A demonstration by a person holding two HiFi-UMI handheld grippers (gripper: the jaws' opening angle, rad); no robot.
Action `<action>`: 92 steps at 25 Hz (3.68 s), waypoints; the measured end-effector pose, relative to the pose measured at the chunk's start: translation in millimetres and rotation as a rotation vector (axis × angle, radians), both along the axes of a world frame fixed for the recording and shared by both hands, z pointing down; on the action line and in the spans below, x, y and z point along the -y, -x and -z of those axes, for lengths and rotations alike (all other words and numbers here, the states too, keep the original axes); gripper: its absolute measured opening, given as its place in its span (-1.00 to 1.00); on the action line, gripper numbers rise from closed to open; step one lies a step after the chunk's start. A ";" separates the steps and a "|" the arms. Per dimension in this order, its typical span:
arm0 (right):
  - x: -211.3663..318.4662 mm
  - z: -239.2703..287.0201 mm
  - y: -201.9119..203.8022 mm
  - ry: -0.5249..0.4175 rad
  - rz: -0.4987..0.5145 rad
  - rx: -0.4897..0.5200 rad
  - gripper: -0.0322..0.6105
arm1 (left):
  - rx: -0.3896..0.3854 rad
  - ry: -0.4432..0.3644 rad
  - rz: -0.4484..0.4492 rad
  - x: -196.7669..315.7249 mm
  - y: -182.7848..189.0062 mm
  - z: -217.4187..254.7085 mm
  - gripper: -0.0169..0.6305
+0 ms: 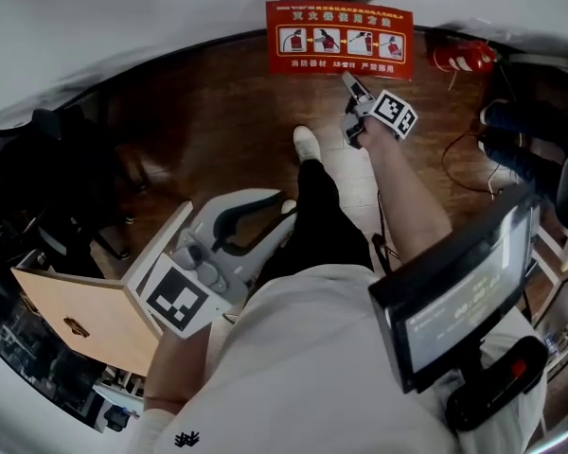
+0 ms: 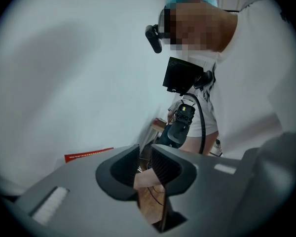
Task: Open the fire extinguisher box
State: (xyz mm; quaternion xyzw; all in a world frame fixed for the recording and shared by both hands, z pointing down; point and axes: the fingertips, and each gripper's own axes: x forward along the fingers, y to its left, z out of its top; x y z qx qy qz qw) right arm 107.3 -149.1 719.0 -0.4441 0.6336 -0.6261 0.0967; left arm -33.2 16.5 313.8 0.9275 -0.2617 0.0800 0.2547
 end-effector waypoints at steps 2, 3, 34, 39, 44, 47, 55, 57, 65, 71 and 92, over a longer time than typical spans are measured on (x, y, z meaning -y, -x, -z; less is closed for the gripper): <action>2.1 -6.4 -2.2 0.007 -0.024 0.020 -0.27 | -0.004 0.010 0.002 4.7 -0.6 -3.4 -0.73; 2.9 -7.1 -3.4 0.000 -0.029 0.025 -0.27 | -0.007 0.016 0.006 7.0 -0.6 -4.1 -0.73; 76.2 162.5 0.9 -0.328 -0.080 0.225 -0.61 | -0.101 -0.002 0.012 38.1 -6.6 14.1 -0.78; 127.7 188.9 -4.0 -0.398 -0.075 0.207 -0.62 | -0.107 -0.005 0.053 44.5 -2.9 14.6 -0.78; 166.8 200.0 -5.0 -0.411 -0.086 0.189 -0.60 | -0.108 -0.007 0.081 48.5 5.8 17.9 -0.78; 188.9 197.0 -12.7 -0.405 -0.094 0.192 -0.58 | -0.100 0.001 0.096 54.7 3.5 15.8 -0.78; 211.5 197.8 -15.3 -0.417 -0.122 0.171 -0.58 | -0.099 0.006 0.118 63.6 8.2 14.2 -0.79; 208.1 198.9 -16.1 -0.433 -0.125 0.177 -0.60 | -0.095 0.011 0.113 62.0 7.0 13.5 -0.79; 178.7 214.0 -18.5 -0.480 -0.097 0.144 -0.35 | -0.102 -0.020 0.086 48.7 7.5 17.7 -0.79; 111.3 254.0 8.3 -0.554 0.012 0.078 -0.36 | -0.109 -0.085 0.042 14.9 14.3 33.3 -0.79; -289.9 391.8 44.9 -0.780 0.013 -0.136 -0.40 | -0.115 -0.245 -0.123 -275.7 95.1 67.4 -0.82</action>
